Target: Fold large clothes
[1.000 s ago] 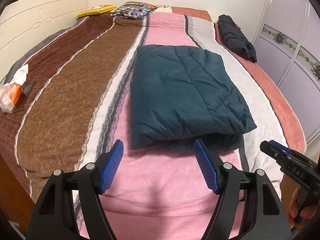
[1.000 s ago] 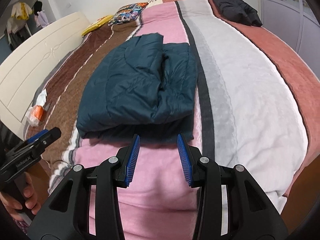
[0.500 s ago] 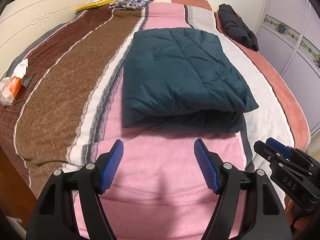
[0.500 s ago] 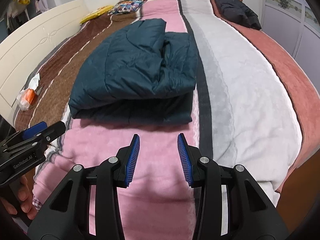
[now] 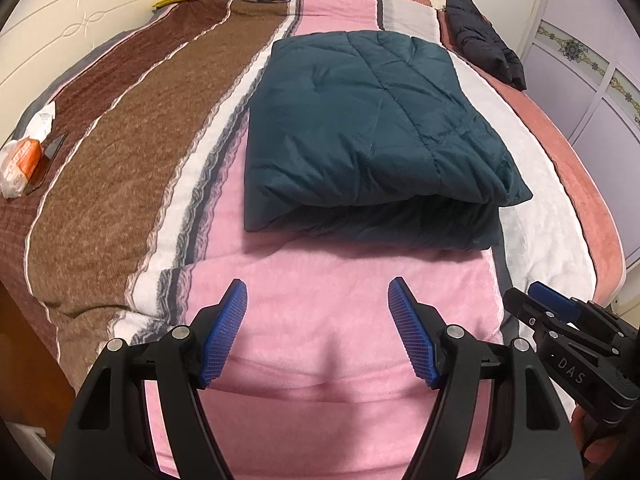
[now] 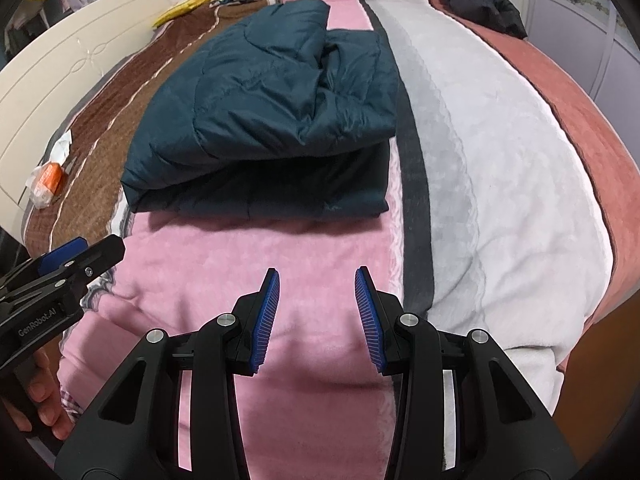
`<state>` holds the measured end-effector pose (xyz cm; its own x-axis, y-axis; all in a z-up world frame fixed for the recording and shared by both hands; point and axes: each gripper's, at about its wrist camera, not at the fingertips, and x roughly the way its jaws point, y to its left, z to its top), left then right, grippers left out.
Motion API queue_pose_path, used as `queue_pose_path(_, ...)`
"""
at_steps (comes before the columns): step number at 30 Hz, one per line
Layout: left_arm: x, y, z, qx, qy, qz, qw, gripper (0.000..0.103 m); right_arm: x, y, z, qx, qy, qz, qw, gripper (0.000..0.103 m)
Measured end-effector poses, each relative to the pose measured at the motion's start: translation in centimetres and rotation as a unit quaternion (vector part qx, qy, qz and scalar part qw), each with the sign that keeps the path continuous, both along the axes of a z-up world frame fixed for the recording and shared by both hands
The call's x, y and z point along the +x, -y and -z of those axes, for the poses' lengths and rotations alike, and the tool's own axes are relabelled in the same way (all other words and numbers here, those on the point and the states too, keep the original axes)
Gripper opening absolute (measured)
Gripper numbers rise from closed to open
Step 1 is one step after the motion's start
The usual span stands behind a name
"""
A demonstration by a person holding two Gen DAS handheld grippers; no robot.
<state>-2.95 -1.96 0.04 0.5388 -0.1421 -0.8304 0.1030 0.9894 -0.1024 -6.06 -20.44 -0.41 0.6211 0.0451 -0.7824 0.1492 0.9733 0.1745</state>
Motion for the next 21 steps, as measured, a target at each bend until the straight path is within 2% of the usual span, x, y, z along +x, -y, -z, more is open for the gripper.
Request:
queue_pose_path(10,0.5,-0.4,0.7,0.0,-0.015,-0.008,0.9999,0.07,0.4,-0.1,0.9,0.003,-0.022,0.0,1.0,0.04)
queue_pose_path(21,0.6,-0.4,0.9,0.003,-0.023,-0.008,0.9997,0.07,0.5,-0.1,1.1,0.004,-0.027,0.002,1.0,0.04)
